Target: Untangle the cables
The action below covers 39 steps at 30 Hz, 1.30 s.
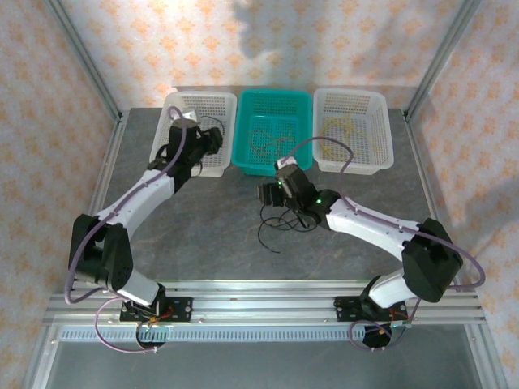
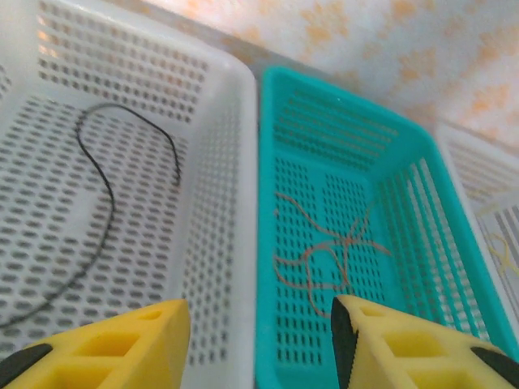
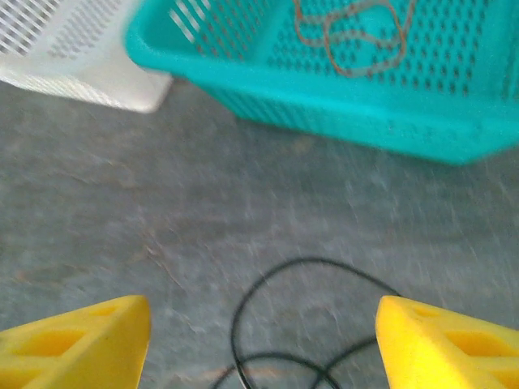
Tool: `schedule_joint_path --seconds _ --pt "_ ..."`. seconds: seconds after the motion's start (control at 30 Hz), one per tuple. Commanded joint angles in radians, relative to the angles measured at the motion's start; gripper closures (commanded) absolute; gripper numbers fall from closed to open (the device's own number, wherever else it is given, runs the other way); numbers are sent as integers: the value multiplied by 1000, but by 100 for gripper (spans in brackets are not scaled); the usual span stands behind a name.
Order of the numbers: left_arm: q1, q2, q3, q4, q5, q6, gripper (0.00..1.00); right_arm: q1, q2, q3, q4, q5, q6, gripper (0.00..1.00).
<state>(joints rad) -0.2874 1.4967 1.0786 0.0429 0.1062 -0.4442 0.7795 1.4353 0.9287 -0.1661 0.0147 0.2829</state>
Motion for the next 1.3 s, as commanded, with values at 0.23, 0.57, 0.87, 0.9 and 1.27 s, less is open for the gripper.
schedule_joint_path --seconds 0.23,0.57,0.87,0.9,1.27 --pt "-243 -19 -51 74 -102 16 49 -86 -127 -155 -38 -9 244 30" --pt "-455 -59 -119 45 -158 -1 49 -192 -250 -294 -115 3 317 41" --pt "-553 -74 -239 136 -145 -67 49 -288 -223 -289 -105 -105 236 47" --pt "-558 -79 -253 149 -145 -75 49 -289 -209 -278 -100 -121 227 49" --pt "-565 -128 -348 218 -140 -135 49 -280 -98 -255 -19 -276 225 59"
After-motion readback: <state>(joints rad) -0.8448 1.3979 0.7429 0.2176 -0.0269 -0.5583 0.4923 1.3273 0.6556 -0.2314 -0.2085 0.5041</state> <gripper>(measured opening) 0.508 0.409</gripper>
